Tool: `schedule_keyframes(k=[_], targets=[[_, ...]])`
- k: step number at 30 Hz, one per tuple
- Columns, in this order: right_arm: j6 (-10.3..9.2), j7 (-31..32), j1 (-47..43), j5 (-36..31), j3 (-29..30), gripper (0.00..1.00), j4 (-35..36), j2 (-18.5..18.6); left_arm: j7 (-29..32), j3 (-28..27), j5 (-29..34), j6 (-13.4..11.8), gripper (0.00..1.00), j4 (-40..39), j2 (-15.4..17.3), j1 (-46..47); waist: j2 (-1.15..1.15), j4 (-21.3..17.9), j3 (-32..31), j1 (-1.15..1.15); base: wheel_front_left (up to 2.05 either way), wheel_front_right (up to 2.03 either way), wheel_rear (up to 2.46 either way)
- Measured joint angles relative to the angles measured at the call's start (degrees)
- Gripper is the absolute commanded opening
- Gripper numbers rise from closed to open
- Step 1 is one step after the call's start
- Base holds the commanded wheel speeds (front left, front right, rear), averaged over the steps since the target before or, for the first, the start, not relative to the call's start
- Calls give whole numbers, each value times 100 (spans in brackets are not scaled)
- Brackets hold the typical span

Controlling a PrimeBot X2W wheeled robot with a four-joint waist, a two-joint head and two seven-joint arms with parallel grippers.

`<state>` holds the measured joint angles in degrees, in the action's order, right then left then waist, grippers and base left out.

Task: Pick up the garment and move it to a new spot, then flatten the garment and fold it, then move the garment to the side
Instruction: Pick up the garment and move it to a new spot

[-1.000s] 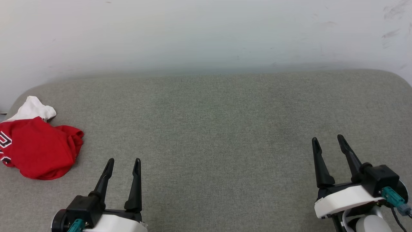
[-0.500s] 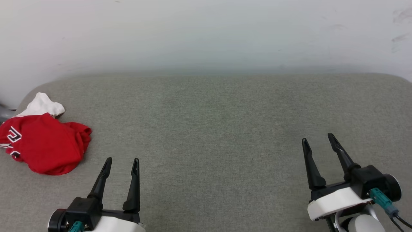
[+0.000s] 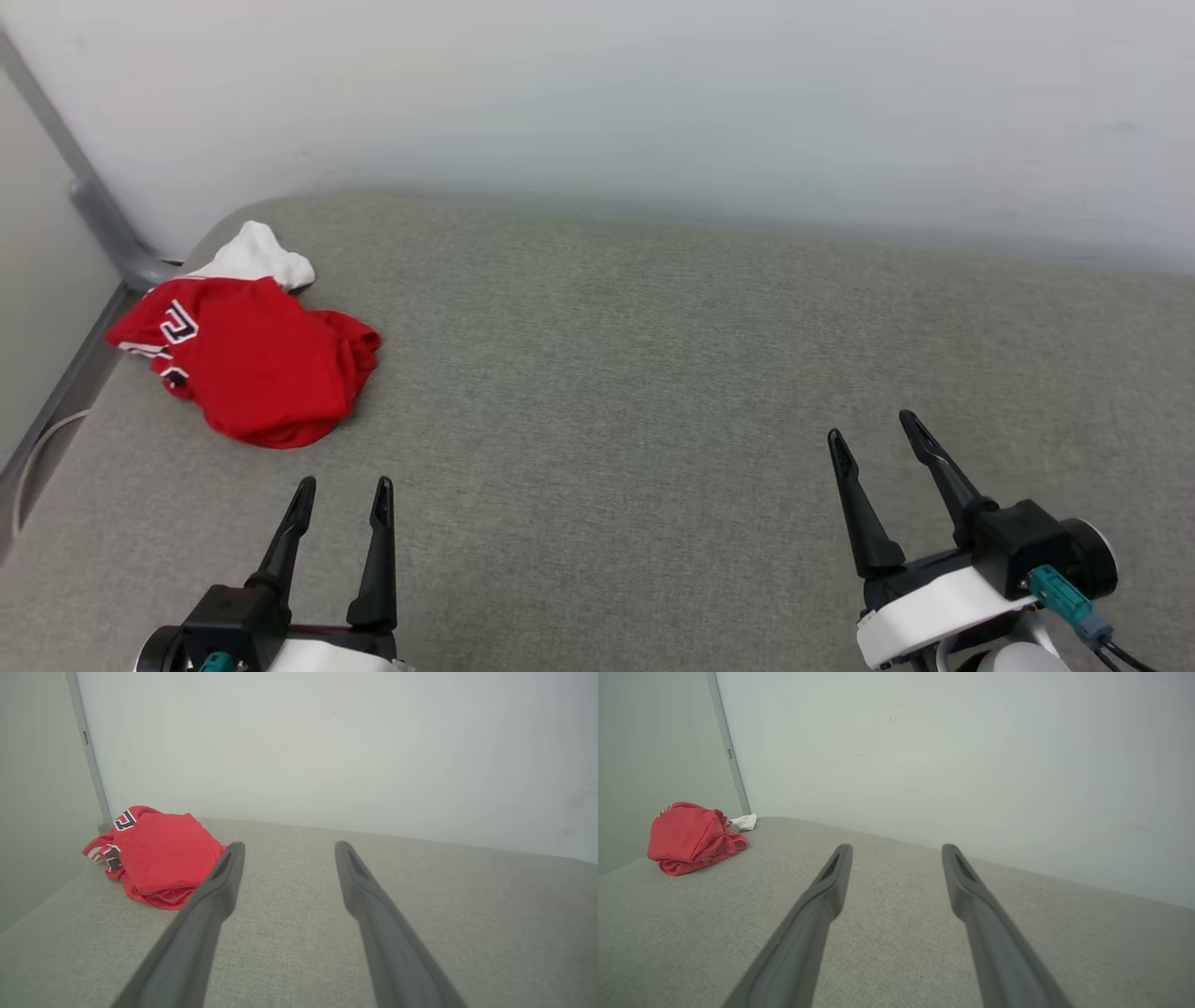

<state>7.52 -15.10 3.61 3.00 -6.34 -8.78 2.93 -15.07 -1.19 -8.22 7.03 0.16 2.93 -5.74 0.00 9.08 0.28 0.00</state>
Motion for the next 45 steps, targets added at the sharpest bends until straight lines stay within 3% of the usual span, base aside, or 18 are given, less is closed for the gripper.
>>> schedule_keyframes(k=[18, 28, 33, 36, 40, 45], targets=[[0, 0, -101, 205, -316, 100, -69, -1, 0, -26, 102, 37, 100, 26, 0, -175, 0, 1170, -174, 0, 0, 0, 0], [0, 0, -107, 249, -379, 100, -55, -1, 0, 119, -10, 38, 100, 21, 75, -199, 0, 1251, -152, 0, 0, 0, 0], [0, 0, -76, 174, -399, 100, 18, -1, 0, -103, 108, 38, 100, -44, 82, -115, 0, 1184, 11, 0, 0, 0, 0], [0, 0, 10, 29, -378, 100, 85, -2, 1, -97, -240, 38, 100, 122, 91, 89, 0, 1119, 200, 0, 0, 0, 0], [-1, 0, 210, -264, -349, 100, 194, -4, -2, -283, -577, 46, 100, 256, 382, 739, 0, 1001, 578, 1, 0, 0, 0], [-1, 0, 508, -626, -190, 100, 424, -4, 586, -281, -1368, 46, 100, 1100, 1347, 2024, 0, 765, 1358, 1, 0, 0, 0]])
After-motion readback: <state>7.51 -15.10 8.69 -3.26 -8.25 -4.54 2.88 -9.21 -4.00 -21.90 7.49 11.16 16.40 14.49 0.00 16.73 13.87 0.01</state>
